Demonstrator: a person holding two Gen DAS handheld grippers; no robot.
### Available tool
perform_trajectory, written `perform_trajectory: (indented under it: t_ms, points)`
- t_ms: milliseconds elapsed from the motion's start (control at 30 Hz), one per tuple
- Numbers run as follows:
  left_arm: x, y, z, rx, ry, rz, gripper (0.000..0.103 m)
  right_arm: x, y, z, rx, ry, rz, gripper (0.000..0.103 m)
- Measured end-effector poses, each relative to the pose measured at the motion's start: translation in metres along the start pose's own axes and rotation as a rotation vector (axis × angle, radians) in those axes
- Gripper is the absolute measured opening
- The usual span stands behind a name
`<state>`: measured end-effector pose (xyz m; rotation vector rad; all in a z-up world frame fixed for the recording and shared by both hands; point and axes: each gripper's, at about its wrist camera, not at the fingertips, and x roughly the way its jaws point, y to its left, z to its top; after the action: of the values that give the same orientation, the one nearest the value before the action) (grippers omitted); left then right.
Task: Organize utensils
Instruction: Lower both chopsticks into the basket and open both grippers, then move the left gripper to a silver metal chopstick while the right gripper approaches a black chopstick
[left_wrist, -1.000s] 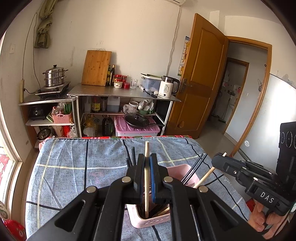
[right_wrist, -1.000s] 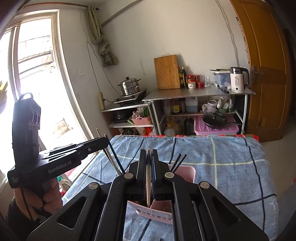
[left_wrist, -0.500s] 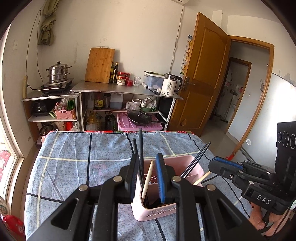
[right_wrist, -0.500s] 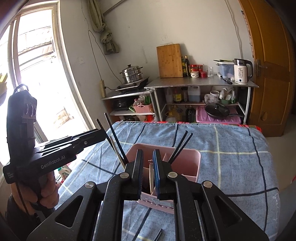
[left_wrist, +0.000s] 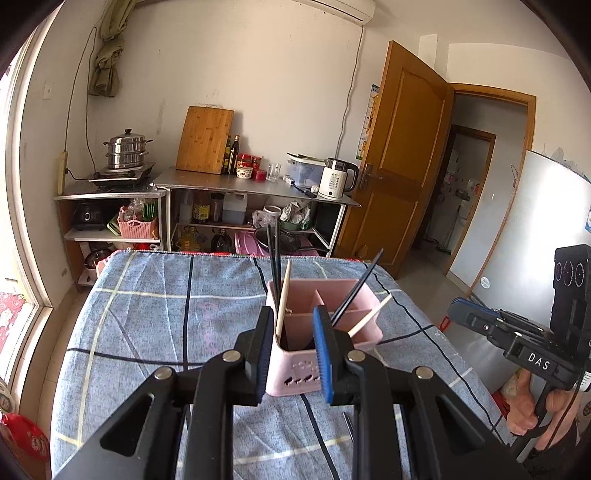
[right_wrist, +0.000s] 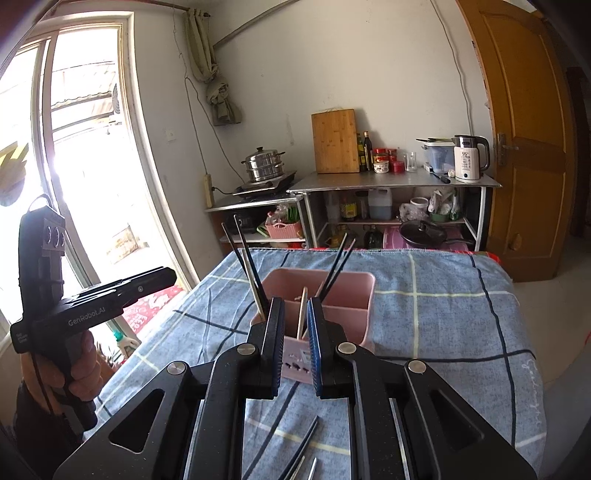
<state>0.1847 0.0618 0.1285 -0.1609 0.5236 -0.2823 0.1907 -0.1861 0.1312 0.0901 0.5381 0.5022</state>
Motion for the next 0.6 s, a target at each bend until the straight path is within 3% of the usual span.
perform_trajectory:
  t_ms: [300,600]
  points:
    - [0.018,-0.019,-0.071,-0.007,0.148,-0.045,0.023,-0.014,-0.017,-0.051,0.052,0.062,-0.018,0.012]
    - [0.061,-0.041,-0.112,-0.008,0.295,-0.071,0.023,-0.004,-0.028,-0.088,0.086,0.144,-0.021,0.012]
